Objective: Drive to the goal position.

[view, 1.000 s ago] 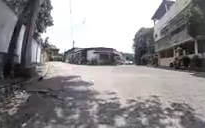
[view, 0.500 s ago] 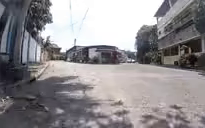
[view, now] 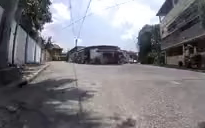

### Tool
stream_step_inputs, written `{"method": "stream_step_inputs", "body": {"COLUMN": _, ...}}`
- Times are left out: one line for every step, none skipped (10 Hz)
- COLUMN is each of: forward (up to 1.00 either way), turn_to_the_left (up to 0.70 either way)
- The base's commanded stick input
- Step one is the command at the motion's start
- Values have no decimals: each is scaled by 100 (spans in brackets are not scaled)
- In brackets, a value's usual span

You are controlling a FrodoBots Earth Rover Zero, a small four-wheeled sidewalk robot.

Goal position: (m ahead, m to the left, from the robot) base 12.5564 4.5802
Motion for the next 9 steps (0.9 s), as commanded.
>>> {"method": "stream_step_inputs", "body": {"forward": 90, "turn_to_the_left": 0}}
{"method": "stream_step_inputs", "body": {"forward": 90, "turn_to_the_left": 0}}
{"method": "stream_step_inputs", "body": {"forward": 90, "turn_to_the_left": 0}}
{"method": "stream_step_inputs", "body": {"forward": 90, "turn_to_the_left": 0}}
{"method": "stream_step_inputs", "body": {"forward": 90, "turn_to_the_left": 2}}
{"method": "stream_step_inputs", "body": {"forward": 90, "turn_to_the_left": 17}}
{"method": "stream_step_inputs", "body": {"forward": 90, "turn_to_the_left": 32}}
{"method": "stream_step_inputs", "body": {"forward": 90, "turn_to_the_left": 36}}
{"method": "stream_step_inputs", "body": {"forward": 90, "turn_to_the_left": 36}}
